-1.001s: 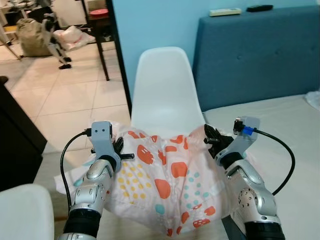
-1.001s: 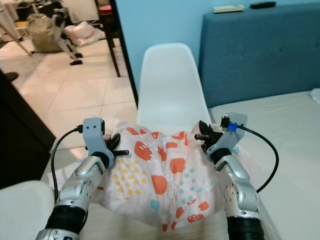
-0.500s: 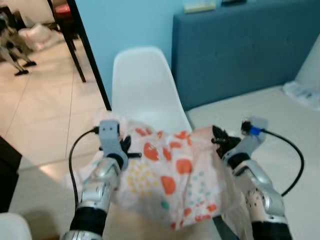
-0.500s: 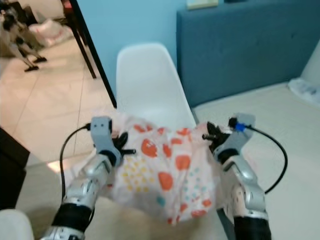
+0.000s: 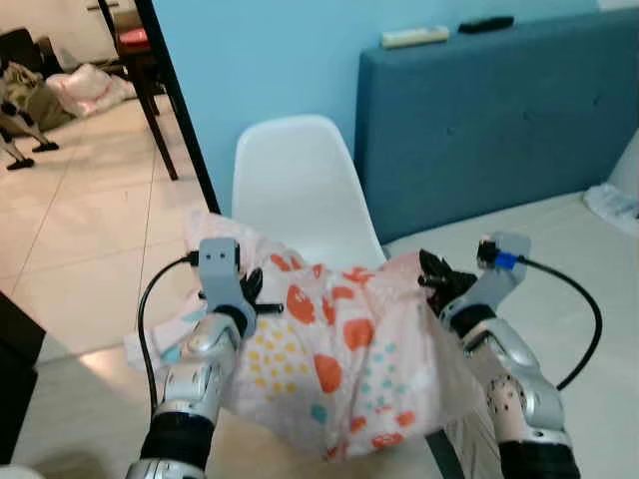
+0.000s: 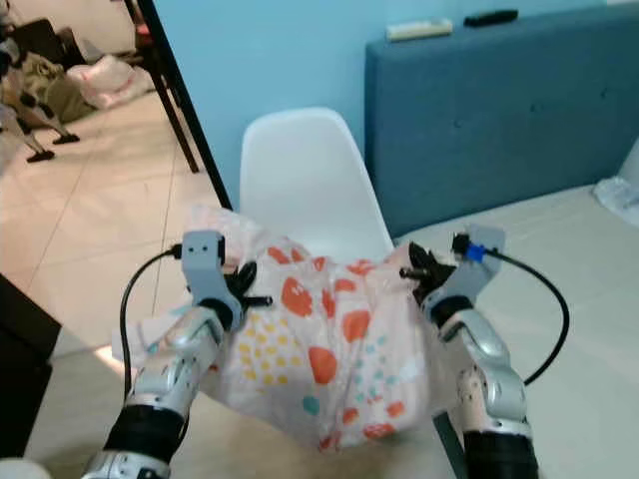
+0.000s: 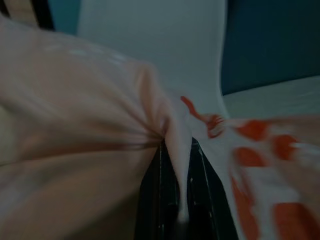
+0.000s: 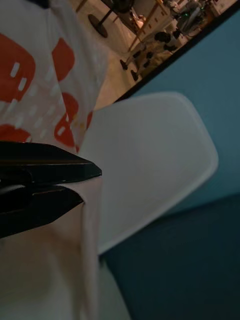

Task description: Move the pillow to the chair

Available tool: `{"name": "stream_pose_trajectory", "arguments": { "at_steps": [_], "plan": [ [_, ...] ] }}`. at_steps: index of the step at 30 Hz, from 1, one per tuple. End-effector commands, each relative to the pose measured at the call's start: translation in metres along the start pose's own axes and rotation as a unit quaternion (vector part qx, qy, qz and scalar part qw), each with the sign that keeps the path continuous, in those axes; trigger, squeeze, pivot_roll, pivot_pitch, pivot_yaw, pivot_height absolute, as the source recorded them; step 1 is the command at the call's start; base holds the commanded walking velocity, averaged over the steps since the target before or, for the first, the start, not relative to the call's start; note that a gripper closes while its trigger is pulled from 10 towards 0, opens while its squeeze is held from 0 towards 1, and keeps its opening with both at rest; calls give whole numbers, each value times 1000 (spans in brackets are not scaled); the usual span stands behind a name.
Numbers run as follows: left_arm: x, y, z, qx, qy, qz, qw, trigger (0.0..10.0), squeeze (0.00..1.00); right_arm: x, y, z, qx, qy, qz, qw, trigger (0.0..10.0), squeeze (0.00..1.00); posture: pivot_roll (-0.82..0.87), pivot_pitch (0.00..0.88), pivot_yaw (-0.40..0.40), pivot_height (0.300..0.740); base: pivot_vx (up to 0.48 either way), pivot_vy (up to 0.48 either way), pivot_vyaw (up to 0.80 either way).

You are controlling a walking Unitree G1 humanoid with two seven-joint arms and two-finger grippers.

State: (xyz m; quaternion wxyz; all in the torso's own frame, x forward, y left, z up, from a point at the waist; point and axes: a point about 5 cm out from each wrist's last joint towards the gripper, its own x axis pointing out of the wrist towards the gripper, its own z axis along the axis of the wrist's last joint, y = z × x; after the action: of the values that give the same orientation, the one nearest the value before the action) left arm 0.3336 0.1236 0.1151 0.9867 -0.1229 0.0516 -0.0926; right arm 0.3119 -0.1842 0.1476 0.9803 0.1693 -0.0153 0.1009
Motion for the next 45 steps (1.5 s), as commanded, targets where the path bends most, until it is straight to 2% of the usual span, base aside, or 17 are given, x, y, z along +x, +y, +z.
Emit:
{"name": "stream_pose_trajectory", "arguments": {
  "at_steps": [1,12,18,26,32,39,45],
  "plan": [
    [0,1,7,6,-18,-5,1000,10000,0,4,12,3,1,-7,25,1000,10000,0,-159,68,64,740,352,0,0],
    [-1,2,5,4,-15,-3,1000,10000,0,4,12,2,2,-7,21,1000,10000,0,-158,76,69,740,355,0,0],
    [-1,1,5,0,-14,0,1000,10000,0,4,4,1,-6,-3,-6,1000,10000,0,-155,83,72,740,337,0,0],
    [0,3,1,-11,-4,14,1000,10000,0,3,0,-2,-20,8,-24,999,10000,0,-156,90,75,740,0,0,0],
    [-3,-7,-5,-17,1,-21,1000,10000,0,4,-6,-7,-37,22,-51,998,10000,0,-150,106,82,740,0,0,0],
    [-2,-13,-3,-26,-11,-46,999,10000,0,8,-12,-5,-42,30,-71,996,10000,0,-150,114,80,740,0,0,0],
    [0,-22,2,-26,-23,-77,996,10000,0,12,-14,-3,-54,38,-78,995,10000,0,-150,123,78,720,0,0,0]
  ]
}}
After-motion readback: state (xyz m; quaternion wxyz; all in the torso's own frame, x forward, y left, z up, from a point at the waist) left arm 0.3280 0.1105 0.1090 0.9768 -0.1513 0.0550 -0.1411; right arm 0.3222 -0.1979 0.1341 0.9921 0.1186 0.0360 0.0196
